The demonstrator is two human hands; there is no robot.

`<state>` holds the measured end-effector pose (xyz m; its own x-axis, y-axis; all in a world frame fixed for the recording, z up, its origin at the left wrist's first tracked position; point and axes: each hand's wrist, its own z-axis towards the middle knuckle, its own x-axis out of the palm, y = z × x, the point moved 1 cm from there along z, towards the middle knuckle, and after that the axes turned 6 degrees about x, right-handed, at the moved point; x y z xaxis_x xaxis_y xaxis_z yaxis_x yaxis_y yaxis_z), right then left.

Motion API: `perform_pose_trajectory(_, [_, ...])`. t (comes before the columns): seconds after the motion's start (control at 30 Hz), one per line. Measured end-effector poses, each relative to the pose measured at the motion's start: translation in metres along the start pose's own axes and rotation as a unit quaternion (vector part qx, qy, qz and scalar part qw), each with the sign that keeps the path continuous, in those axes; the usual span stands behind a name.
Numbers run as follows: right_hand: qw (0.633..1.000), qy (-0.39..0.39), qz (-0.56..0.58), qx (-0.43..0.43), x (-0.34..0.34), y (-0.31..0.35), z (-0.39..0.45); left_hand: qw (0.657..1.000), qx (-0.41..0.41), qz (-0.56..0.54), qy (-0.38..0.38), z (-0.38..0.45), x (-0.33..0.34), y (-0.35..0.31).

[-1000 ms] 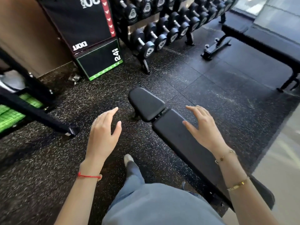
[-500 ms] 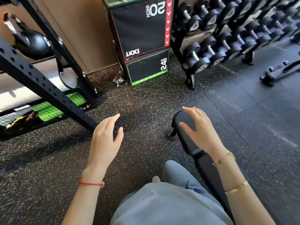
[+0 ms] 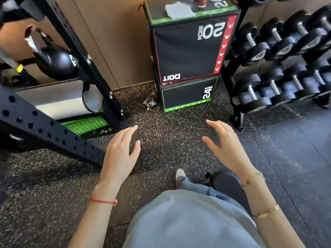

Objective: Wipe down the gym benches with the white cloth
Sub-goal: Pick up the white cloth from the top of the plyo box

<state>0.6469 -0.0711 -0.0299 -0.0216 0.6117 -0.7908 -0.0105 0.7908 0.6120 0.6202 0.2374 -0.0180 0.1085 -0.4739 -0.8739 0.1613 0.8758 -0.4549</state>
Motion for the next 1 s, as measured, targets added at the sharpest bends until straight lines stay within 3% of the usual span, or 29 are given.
perform_pose_trajectory(0.27, [0.999,0.014,-0.023,-0.044,-0.027,0.002,0.183,0.999,-0.023,-0.003,-0.023,0.156,0.012,0.005])
perform_pose_trajectory(0.7, [0.999,0.042,-0.014,-0.013,0.005,-0.015,0.437,0.999,-0.001,-0.006,-0.033,0.424,0.062,0.068])
perform_pose_trajectory(1.0, [0.999,-0.012,-0.005,-0.035,-0.018,0.007,0.637,0.998,0.044,0.001,-0.052,0.643,0.063,0.095])
